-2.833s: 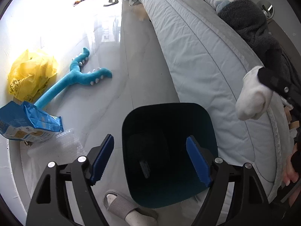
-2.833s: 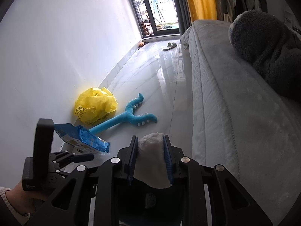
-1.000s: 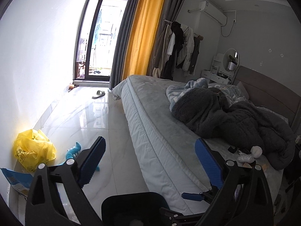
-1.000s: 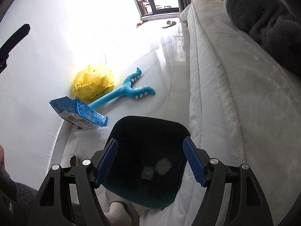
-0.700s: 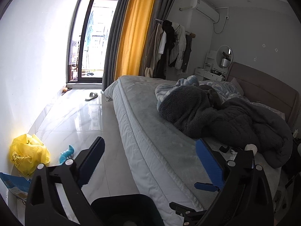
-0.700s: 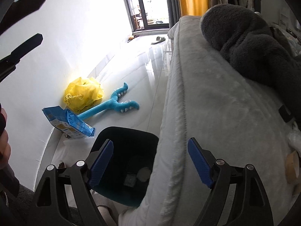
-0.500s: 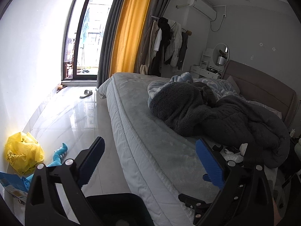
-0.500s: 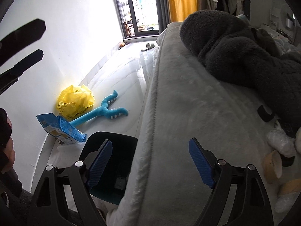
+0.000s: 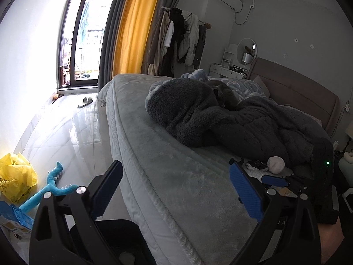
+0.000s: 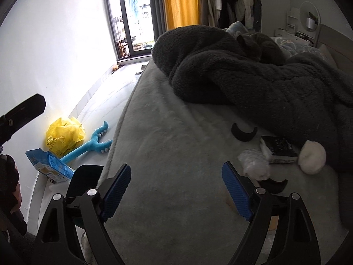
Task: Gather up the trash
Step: 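Move both tools back over the items on the bed, then grasp the brown cardboard tube with the right tool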
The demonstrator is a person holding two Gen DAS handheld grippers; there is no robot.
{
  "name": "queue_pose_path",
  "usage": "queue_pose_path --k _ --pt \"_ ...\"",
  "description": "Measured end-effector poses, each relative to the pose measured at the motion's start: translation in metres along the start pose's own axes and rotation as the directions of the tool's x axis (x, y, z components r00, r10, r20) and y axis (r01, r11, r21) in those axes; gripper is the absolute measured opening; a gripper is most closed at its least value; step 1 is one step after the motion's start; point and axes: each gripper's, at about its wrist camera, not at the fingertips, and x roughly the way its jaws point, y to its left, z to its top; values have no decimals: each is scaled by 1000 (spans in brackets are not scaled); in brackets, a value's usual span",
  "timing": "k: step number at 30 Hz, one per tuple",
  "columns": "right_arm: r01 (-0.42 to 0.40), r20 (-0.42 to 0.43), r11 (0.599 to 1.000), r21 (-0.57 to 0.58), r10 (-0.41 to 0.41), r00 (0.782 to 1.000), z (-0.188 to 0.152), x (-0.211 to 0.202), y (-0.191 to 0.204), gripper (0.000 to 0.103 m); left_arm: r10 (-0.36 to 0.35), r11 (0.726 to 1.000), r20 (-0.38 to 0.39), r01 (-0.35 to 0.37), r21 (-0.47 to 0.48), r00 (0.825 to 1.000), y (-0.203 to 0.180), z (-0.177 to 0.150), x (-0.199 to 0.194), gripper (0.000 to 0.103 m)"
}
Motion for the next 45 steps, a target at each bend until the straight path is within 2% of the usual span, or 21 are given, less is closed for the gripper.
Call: queue_pose_path --k 11,21,28,30,34,38,45 --pt "105 -13 993 48 -104 994 -15 -15 -62 87 -57 995 -69 63 80 996 -45 -18 26 99" --pt "105 -64 990 96 -100 993 -27 -14 -91 87 -127 984 -134 142 111 983 -82 -37 41 99" --pt "92 -90 985 147 -80 993 -38 -15 -111 86 -186 976 -193 204 78 963 -99 -46 54 99" --pt "75 -98 982 171 -59 993 -41 -14 -118 73 -193 974 -204 213 80 960 -104 -49 57 99" --pt "66 -121 979 192 -44 992 -45 -11 -126 62 -207 968 -226 232 93 952 -117 -56 61 99" --pt "36 -128 977 210 -9 992 -50 -8 -133 43 -225 959 -247 260 117 942 -132 -63 65 99" --pt "-13 -61 969 247 29 998 -49 -21 -145 40 -266 938 -293 317 142 918 -159 -77 74 99"
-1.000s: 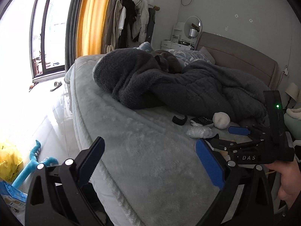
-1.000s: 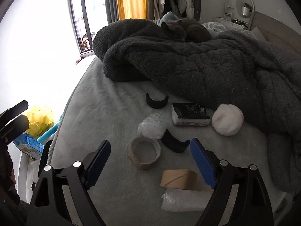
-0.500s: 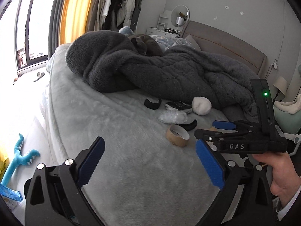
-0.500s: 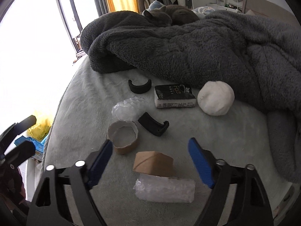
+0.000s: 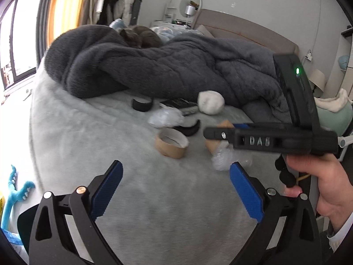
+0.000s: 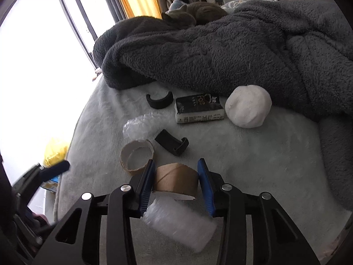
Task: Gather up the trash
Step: 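Grasp the brown cardboard tube with the right tool, then grasp the bubble-wrap roll with the left tool, then carry the bubble wrap and cardboard tube over the black trash bin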
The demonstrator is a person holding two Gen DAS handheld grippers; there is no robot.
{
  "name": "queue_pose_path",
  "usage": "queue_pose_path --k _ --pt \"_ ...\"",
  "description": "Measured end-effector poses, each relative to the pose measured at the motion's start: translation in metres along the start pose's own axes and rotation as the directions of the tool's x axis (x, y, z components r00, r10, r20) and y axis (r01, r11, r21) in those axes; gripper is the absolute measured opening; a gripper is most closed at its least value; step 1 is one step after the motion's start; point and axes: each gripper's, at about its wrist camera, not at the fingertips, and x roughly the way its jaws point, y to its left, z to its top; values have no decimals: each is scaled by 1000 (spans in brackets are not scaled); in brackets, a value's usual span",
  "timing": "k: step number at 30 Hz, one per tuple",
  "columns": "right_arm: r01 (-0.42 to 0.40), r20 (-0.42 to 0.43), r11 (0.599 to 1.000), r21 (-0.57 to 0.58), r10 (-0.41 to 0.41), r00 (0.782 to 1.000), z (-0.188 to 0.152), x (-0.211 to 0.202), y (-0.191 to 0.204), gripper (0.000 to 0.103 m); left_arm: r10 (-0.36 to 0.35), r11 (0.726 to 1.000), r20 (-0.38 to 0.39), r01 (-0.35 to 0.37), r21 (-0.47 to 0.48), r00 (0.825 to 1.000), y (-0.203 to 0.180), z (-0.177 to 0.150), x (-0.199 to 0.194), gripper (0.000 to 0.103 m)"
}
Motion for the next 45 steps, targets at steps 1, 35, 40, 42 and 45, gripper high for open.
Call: queue_pose_path --k 1,35,40,42,45 --pt "-16 15 1000 16 16 1000 1 -3 -4 40 -7 1000 -6 7 4 1000 -4 -1 3 99" --pt "-83 129 976 199 58 990 -11 -51 -90 41 -24 997 -117 33 76 993 -72 2 79 65" --pt "-81 127 979 188 57 990 -7 -49 -81 41 -20 997 -94 27 76 995 -64 6 65 65" --pt "-80 123 980 181 59 991 -7 -47 -77 41 -15 997 -77 20 69 997 -59 9 59 65" --pt "-82 119 982 170 62 991 -4 -44 -68 41 -10 998 -51 13 54 999 -50 14 49 65"
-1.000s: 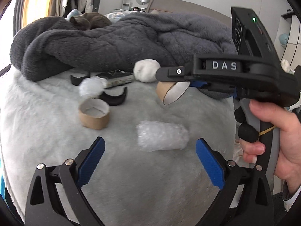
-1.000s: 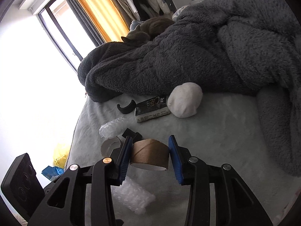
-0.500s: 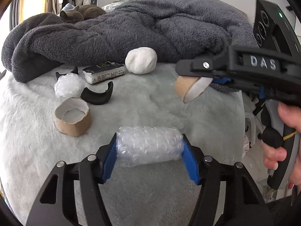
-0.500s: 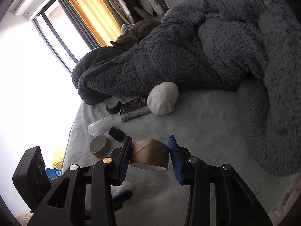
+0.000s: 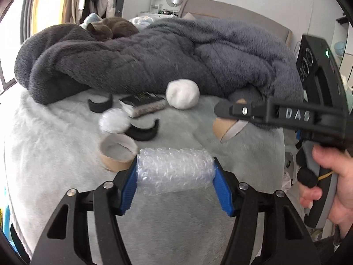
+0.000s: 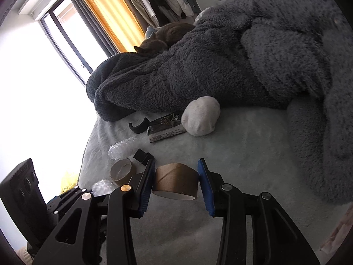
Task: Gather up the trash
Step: 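Carry the bubble wrap and cardboard tube over the black trash bin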
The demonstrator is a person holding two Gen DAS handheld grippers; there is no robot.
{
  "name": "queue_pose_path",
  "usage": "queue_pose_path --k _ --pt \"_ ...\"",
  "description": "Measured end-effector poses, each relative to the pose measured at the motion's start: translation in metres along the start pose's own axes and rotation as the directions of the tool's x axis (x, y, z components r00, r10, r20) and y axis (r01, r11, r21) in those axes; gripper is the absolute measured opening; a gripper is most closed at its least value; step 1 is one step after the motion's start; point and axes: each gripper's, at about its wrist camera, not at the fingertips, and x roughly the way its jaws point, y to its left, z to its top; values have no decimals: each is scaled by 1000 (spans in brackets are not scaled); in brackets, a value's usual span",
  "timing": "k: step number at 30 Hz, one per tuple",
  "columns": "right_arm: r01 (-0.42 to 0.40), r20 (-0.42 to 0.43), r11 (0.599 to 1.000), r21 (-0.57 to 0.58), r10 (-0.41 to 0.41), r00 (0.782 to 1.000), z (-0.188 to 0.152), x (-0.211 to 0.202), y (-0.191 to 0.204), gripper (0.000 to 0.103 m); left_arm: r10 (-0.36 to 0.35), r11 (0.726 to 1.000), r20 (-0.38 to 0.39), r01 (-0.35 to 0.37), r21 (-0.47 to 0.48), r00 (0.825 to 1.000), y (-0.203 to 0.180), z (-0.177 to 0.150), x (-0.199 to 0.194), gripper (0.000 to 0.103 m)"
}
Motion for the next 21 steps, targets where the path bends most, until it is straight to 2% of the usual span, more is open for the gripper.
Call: queue_pose_path --k 11,21 --pt "-29 -9 998 -56 29 1000 4 22 52 41 80 996 49 -78 -47 996 51 0 -36 65" --pt "-63 -27 990 -129 60 998 3 45 112 41 180 977 43 -173 -123 983 118 -14 -64 65"
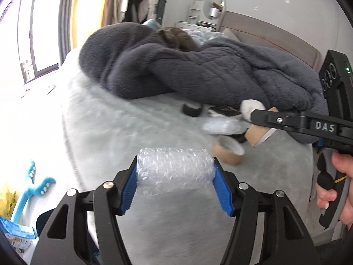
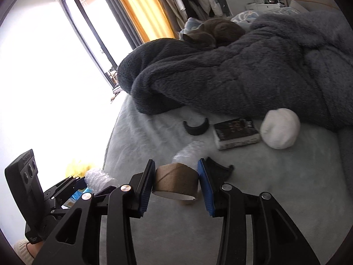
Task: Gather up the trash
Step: 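Carry the bubble wrap and cardboard tube over the black trash bin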
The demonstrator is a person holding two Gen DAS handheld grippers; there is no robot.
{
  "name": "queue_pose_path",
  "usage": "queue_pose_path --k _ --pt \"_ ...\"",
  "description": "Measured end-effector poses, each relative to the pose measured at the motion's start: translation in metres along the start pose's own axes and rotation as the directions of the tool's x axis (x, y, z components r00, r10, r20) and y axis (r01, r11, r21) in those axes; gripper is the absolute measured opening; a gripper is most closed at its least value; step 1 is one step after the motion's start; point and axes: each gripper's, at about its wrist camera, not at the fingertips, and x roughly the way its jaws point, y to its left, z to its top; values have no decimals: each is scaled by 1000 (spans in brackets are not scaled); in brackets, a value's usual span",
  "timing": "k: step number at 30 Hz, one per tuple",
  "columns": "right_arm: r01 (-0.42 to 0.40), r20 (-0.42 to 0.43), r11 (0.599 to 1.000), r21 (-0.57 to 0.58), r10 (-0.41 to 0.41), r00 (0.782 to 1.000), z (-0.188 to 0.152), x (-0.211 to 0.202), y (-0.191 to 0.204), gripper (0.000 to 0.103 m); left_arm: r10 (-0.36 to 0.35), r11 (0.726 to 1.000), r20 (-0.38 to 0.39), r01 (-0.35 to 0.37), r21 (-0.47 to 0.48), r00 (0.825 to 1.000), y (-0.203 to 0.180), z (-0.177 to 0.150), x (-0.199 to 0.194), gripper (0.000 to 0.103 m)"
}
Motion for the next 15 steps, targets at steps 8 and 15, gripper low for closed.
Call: queue_pose_path --k 8,15 --pt "-34 -17 998 -51 34 999 4 24 46 41 59 993 -56 -64 -100 997 59 -14 -5 65" --pt "-66 -33 994 -92 63 997 5 43 87 41 116 979 -123 -134 -154 986 107 -32 -12 65"
